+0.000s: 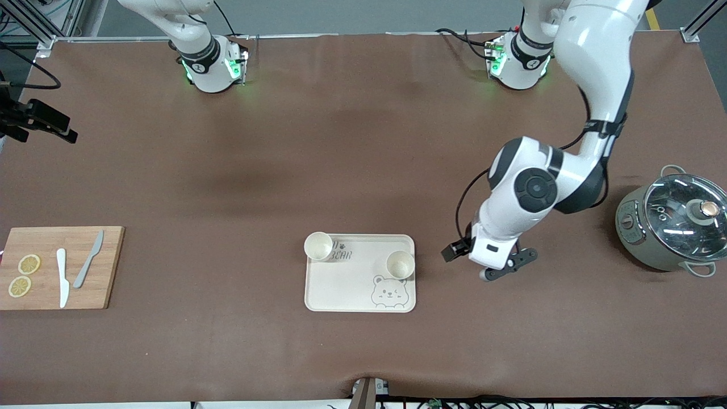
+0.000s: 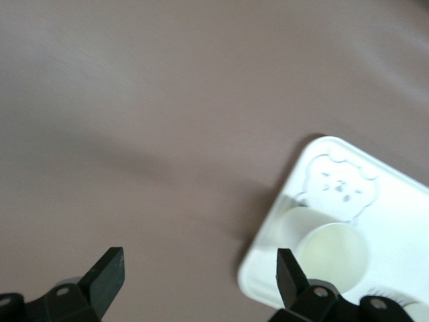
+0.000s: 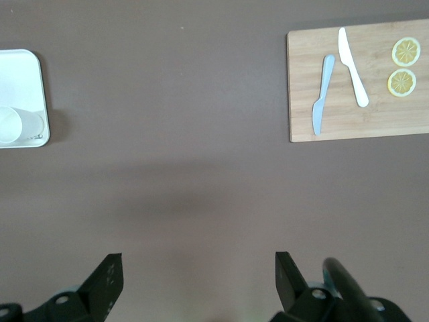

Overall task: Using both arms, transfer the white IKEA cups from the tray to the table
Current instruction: 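Lower the left gripper around the white cup on the tray and grasp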

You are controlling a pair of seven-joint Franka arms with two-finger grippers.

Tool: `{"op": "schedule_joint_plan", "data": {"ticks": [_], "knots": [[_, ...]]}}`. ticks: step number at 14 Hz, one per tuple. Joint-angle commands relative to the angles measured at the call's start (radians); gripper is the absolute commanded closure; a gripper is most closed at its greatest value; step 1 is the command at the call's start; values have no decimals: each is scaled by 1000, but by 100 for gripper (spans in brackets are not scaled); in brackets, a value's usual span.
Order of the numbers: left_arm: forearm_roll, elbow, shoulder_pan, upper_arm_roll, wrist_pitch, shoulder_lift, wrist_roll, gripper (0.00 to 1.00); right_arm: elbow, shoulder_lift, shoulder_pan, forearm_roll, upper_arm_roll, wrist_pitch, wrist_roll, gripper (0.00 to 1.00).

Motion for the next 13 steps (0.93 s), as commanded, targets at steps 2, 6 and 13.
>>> {"op": "schedule_joint_plan", "data": {"ticks": [2,6,13], "knots": [[8,106,-48,5,84,112,-70,0,44,30,-13,10,11,-26,4,0],[12,102,-74,5,121,161,-70,18,48,30,-3,9,14,-20,7,0],[12,100,-117,6,132,212,-82,26,53,36,-2,7,16,-5,4,0]]}}
